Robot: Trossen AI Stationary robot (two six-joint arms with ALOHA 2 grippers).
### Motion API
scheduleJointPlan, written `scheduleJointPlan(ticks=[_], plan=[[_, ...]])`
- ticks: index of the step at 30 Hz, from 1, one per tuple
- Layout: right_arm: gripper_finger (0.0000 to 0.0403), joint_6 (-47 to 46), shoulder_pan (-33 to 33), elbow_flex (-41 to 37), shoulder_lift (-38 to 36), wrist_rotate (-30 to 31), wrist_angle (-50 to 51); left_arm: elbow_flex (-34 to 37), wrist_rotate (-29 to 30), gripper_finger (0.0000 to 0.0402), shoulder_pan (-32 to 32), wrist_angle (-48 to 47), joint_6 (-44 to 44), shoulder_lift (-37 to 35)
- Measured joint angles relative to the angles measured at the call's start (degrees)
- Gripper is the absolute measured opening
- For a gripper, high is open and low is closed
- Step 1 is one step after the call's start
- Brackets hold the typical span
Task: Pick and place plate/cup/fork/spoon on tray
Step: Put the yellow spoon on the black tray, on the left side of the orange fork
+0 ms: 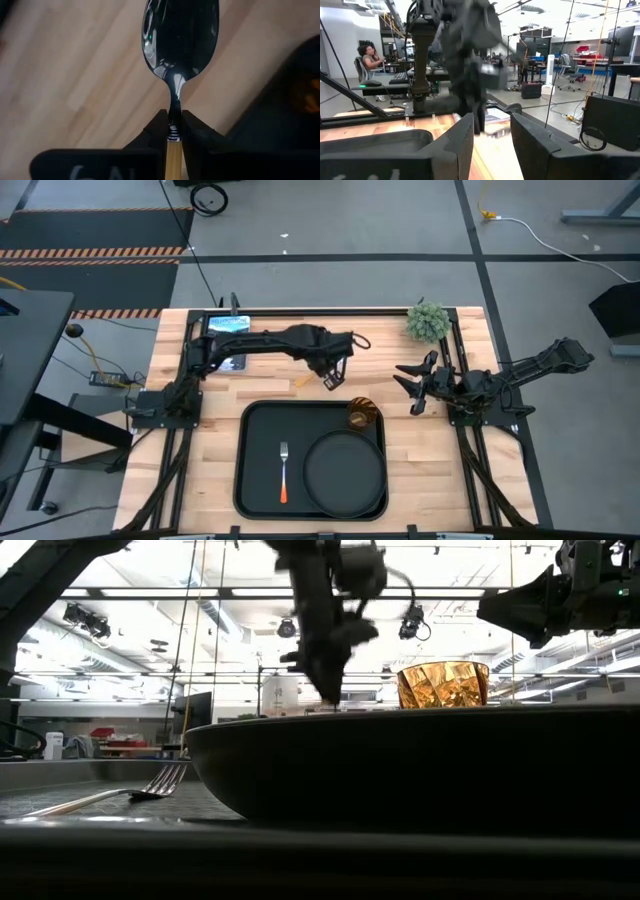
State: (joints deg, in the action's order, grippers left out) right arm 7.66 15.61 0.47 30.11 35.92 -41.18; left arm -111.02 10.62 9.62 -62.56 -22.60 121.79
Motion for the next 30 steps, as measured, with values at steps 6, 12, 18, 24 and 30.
scheduleJointPlan(ticks=[6, 12, 18, 24, 30], plan=[[0.0137, 0.0, -0.01, 0.01, 0.0, 0.0, -0.07, -10.83, 0.06, 0.0038, -2.35, -9.48, -4.83, -0.1], [0.0137, -0.01, 0.0, 0.02, 0.0, 0.0, -0.07, -12.67, -0.68, 0.0042, -9.18, -15.05, -18.21, -0.16], [0.0137, -0.02, 0.0, 0.01, 0.0, 0.0, -0.06, -6.39, 0.61, 0.0041, -20.74, -15.4, -30.19, -0.05], [0.0137, -0.02, 0.0, 0.02, 0.0, 0.0, -0.07, -0.87, 0.78, 0.0042, -31.51, -15.29, -49.55, -0.08], [0.0137, 0.0, 0.0, 0.0, 0.0, 0.0, -0.07, 2.93, 1.68, 0.0041, -40.02, -14.95, -68.65, -0.19]])
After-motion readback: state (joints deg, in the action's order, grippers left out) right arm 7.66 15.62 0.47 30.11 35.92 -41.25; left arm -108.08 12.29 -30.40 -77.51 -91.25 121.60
